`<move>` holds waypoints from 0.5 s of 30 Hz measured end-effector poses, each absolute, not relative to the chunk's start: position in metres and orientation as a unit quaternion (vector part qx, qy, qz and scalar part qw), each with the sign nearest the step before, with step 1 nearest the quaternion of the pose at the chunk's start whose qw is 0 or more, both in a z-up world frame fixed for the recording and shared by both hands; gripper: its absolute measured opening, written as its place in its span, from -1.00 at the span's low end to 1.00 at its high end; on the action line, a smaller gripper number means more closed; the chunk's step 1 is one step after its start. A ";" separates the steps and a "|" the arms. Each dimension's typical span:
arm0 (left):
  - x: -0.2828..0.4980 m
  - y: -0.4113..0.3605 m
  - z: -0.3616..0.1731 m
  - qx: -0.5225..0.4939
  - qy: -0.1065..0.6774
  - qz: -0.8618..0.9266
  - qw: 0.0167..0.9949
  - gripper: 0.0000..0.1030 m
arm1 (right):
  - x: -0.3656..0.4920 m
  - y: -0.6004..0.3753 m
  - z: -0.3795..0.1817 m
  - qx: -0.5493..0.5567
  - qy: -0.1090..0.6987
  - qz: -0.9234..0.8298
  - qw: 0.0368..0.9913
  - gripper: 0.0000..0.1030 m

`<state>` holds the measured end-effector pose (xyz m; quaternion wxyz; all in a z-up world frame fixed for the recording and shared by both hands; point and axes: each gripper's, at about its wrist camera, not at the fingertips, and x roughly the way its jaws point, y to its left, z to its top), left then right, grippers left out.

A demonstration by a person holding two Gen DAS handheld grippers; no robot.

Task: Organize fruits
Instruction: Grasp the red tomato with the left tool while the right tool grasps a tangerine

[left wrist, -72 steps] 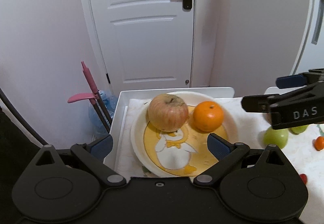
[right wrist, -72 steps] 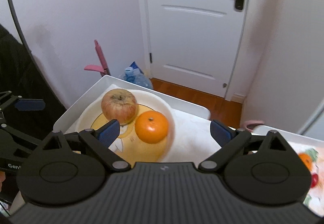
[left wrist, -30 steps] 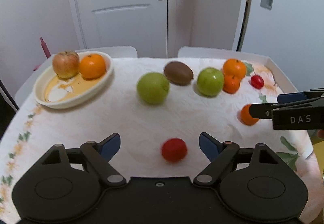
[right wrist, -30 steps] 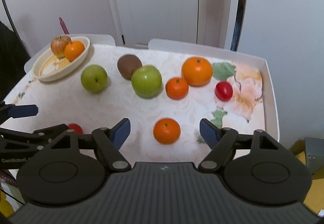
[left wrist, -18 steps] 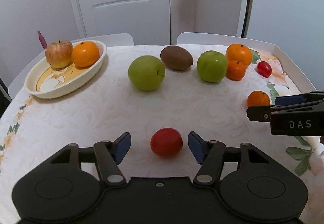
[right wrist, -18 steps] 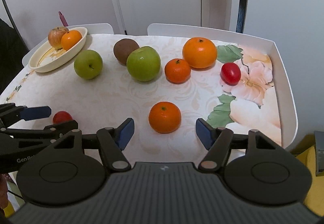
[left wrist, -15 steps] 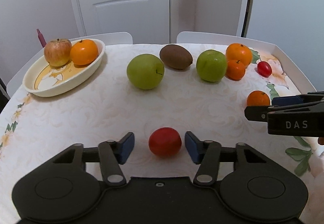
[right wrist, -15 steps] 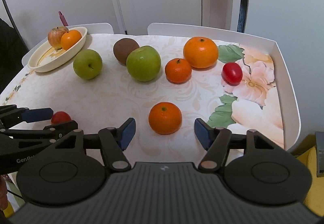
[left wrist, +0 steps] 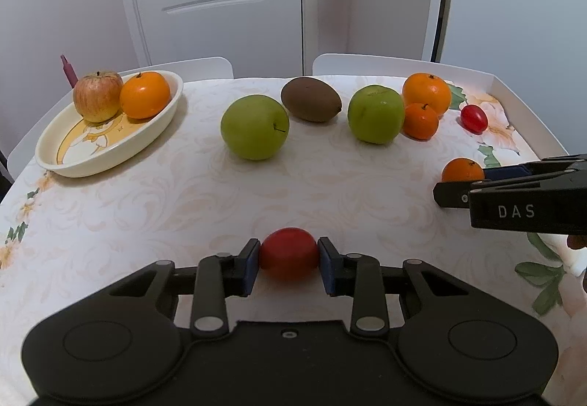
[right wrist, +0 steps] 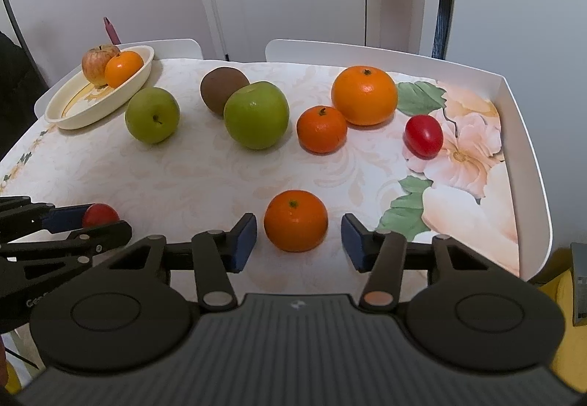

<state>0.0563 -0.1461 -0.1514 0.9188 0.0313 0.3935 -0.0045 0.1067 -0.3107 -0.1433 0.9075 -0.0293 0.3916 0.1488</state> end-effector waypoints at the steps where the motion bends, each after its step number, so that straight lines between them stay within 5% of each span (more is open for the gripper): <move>1: 0.056 -0.146 -0.151 0.031 0.394 -0.004 0.919 -0.28 | 0.107 -0.310 -0.143 -0.029 0.391 0.149 0.908 0.19; 4: 0.055 -0.144 -0.151 0.032 0.394 -0.001 0.918 -0.28 | 0.108 -0.309 -0.144 -0.032 0.390 0.151 0.908 0.01; 15: 0.048 -0.131 -0.137 0.025 0.383 0.013 0.923 -0.28 | 0.102 -0.301 -0.137 -0.030 0.388 0.162 0.907 -0.01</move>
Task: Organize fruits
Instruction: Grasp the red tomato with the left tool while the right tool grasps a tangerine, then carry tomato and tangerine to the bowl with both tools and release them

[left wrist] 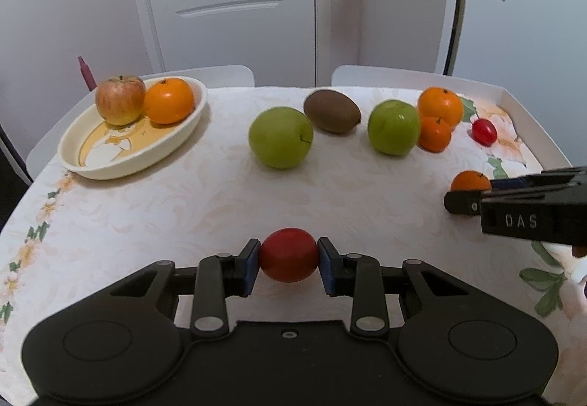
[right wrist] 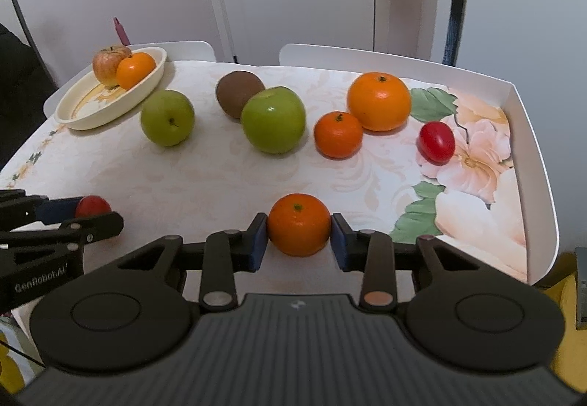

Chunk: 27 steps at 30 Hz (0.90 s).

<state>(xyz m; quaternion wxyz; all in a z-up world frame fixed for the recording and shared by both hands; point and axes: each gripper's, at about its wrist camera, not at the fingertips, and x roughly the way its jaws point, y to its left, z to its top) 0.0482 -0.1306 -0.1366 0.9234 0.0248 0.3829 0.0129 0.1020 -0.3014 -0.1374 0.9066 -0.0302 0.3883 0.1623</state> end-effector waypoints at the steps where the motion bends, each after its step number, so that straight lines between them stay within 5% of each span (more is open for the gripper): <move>1: 0.048 -0.129 -0.135 0.024 0.381 0.014 0.924 -0.28 | 0.101 -0.300 -0.136 -0.031 0.388 0.165 0.906 -0.01; 27: 0.058 -0.027 -0.058 0.007 0.342 0.055 0.938 -0.28 | 0.105 -0.201 -0.072 -0.027 0.370 0.204 0.906 -0.01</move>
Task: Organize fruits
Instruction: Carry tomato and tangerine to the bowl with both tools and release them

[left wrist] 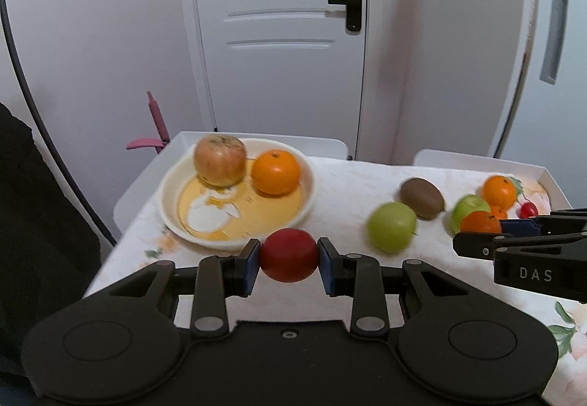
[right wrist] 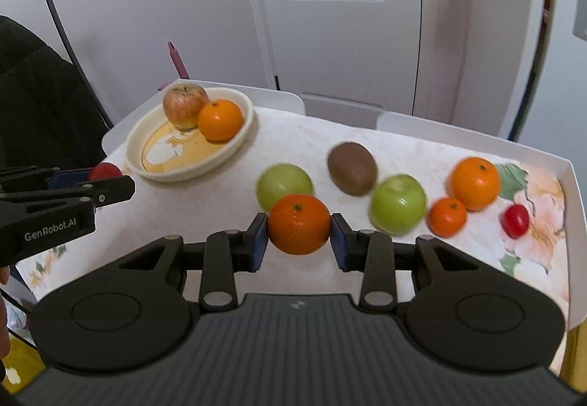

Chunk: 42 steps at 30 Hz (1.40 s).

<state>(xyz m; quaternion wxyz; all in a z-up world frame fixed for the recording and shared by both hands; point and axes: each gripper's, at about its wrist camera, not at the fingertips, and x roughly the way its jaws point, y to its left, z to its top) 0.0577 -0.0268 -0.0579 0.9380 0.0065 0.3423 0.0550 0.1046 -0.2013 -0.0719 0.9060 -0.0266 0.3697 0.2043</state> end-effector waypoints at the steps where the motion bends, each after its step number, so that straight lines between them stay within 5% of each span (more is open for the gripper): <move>1: 0.060 -0.022 -0.056 0.007 0.342 0.055 0.938 -0.28 | 0.106 -0.195 -0.069 -0.026 0.369 0.204 0.906 -0.01; 16: 0.114 0.058 -0.047 0.022 0.348 0.028 0.937 -0.28 | 0.147 -0.107 -0.054 -0.024 0.365 0.195 0.910 -0.01; 39: 0.202 0.105 -0.113 0.062 0.405 -0.030 0.912 -0.28 | 0.193 -0.053 -0.088 -0.009 0.400 0.153 0.904 -0.01; 42: 0.202 0.103 -0.114 0.066 0.405 -0.035 0.911 -0.13 | 0.193 -0.054 -0.090 -0.007 0.402 0.145 0.904 -0.01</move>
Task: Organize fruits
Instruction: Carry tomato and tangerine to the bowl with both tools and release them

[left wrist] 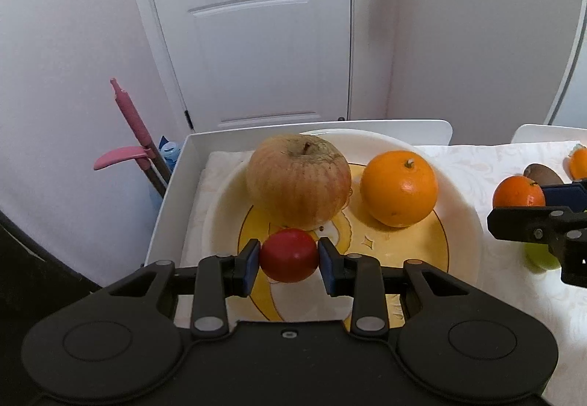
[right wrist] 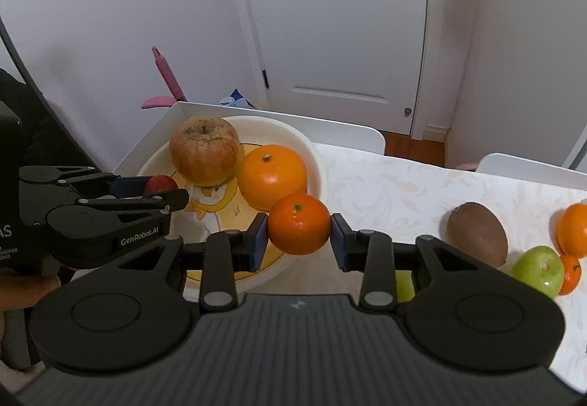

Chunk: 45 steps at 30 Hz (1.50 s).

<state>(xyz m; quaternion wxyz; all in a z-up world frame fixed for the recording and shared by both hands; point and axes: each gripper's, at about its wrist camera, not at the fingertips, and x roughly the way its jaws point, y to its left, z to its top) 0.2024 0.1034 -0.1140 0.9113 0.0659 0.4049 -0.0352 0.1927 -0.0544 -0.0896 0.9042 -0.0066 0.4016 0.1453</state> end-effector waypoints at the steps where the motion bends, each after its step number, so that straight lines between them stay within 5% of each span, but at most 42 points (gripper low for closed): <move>1: 0.203 0.103 -0.113 0.067 0.403 -0.037 0.912 0.17 | 0.192 -0.055 -0.089 -0.005 0.402 0.144 0.904 -0.01; 3: 0.200 0.102 -0.110 0.069 0.395 -0.037 0.915 0.44 | 0.191 -0.056 -0.088 -0.003 0.402 0.141 0.905 -0.01; 10: 0.181 0.105 -0.097 0.060 0.383 -0.033 0.921 0.56 | 0.187 -0.059 -0.081 -0.006 0.396 0.143 0.907 -0.01; 42: 0.117 0.139 -0.096 0.016 0.389 0.010 0.921 0.58 | 0.202 -0.001 -0.117 -0.053 0.417 0.199 0.885 -0.01; 45: 0.115 0.138 -0.094 0.019 0.385 0.009 0.923 0.58 | 0.201 -0.001 -0.115 -0.053 0.413 0.196 0.888 0.19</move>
